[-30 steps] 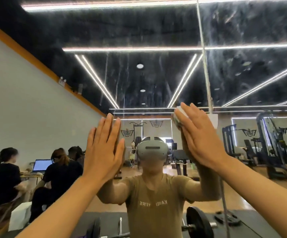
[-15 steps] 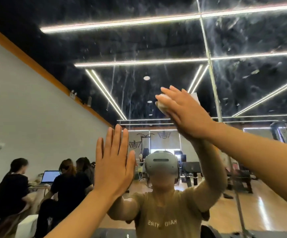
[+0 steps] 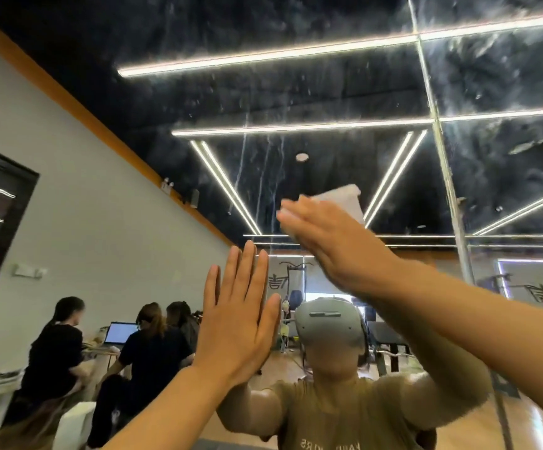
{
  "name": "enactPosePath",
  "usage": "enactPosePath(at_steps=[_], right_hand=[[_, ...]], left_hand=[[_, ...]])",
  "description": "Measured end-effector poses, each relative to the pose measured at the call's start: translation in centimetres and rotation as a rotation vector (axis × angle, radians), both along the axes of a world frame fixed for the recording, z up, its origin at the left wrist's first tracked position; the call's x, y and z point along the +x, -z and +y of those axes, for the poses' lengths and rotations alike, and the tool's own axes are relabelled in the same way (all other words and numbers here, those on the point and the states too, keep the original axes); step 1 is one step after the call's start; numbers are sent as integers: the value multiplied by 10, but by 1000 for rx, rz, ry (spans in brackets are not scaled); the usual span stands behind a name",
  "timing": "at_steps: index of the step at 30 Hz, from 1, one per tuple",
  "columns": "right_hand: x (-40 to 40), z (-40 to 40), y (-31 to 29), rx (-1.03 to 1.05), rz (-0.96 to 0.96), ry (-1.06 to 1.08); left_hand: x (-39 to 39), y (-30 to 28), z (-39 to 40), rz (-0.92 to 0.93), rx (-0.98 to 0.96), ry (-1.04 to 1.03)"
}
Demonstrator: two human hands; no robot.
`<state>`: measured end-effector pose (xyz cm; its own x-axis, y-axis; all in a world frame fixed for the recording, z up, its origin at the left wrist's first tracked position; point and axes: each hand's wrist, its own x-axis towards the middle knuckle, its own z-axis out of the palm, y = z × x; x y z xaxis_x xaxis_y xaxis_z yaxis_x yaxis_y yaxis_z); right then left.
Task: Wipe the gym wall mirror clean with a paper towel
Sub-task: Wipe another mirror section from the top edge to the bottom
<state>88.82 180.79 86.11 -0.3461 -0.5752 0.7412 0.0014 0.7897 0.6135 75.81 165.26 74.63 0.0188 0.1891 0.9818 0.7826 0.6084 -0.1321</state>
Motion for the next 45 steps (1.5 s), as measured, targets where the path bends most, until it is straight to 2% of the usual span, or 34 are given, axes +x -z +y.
enactPosePath(at_steps=[3, 7, 12, 16, 18, 20, 25, 28, 31, 33, 35, 40, 45], right_hand=[[8, 11, 43, 181, -91, 28], [17, 16, 29, 245, -96, 105], [18, 8, -57, -46, 85, 89], [12, 4, -141, -319, 298, 147], [4, 0, -156, -410, 360, 185], [-3, -7, -152, -399, 381, 189], [-11, -23, -113, -174, 181, 108], [-18, -39, -66, -55, 30, 40], [-26, -46, -3, 172, -137, 81], [-26, -46, 22, 277, -284, 125], [-25, -43, 22, 336, -343, 129], [-21, -44, -37, 332, -236, 201], [-13, -39, -133, -15, 134, 217]], left_hand=[[-1, -4, -17, -30, -36, 117], [-21, -9, -32, 18, 23, 53], [-48, -8, -33, -48, 88, 64], [-48, -7, -36, 8, 111, -31], [-46, -8, -37, 17, 118, -36], [-48, -8, -36, 18, 118, -41], [-50, -6, -36, 31, 113, -18], [-48, -6, -38, -18, 183, 94], [-43, -9, -42, -165, 338, 162], [-42, -8, -42, -195, 343, 134], [-44, -7, -42, -175, 312, 97], [-57, -3, -42, -91, 292, 6], [-63, -3, -40, -26, 306, 2]])
